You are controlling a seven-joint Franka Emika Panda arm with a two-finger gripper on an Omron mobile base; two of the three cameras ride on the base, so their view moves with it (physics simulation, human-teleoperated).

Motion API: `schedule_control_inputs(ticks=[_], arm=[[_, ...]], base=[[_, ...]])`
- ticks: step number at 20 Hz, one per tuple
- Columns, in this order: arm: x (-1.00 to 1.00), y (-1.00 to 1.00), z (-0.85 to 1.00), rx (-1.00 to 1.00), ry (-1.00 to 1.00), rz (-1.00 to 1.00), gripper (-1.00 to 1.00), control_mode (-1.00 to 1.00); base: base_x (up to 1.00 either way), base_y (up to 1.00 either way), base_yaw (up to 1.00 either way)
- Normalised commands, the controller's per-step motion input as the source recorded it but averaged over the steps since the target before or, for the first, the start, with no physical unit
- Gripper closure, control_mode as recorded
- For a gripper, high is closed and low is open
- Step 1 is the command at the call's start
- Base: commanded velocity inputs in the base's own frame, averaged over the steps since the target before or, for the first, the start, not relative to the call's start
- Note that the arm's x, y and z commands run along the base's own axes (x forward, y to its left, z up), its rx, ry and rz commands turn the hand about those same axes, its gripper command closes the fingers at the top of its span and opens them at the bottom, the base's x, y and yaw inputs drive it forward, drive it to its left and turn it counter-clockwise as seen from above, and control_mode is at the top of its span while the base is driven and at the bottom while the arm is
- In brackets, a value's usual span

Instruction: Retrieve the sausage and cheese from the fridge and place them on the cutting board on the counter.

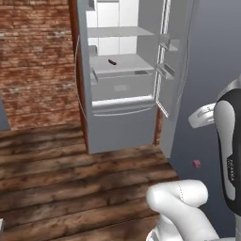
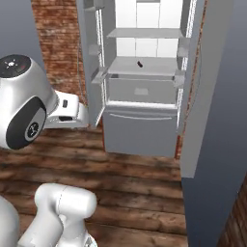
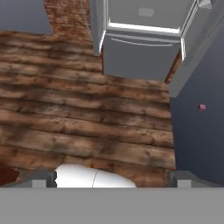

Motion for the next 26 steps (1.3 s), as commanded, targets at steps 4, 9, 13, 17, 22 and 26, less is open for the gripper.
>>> schedule_control_inputs(ticks=[4,9,13,17,22,26], arm=[[0.0,0.0,0.0,0.0,0.0,0.0,-1.0,1.0],[0.0,0.0,0.0,0.0,0.0,0.0,-1.0,1.0],[0.0,0.0,0.0,0.0,0.0,0.0,-1.0,1.0],[0.0,0.0,0.0,0.0,0.0,0.0,-1.0,1.0],[0.0,0.0,0.0,0.0,0.0,0.0,-1.0,1.0],[0.0,0.0,0.0,0.0,0.0,0.0,-1.0,1.0]], base=[[1.0,0.03,0.0],[1.0,0.0,-0.01],[1.0,0.0,0.0],[1.0,-0.01,-0.01],[1.0,-0.11,-0.01],[0.99,-0.16,-0.04]])
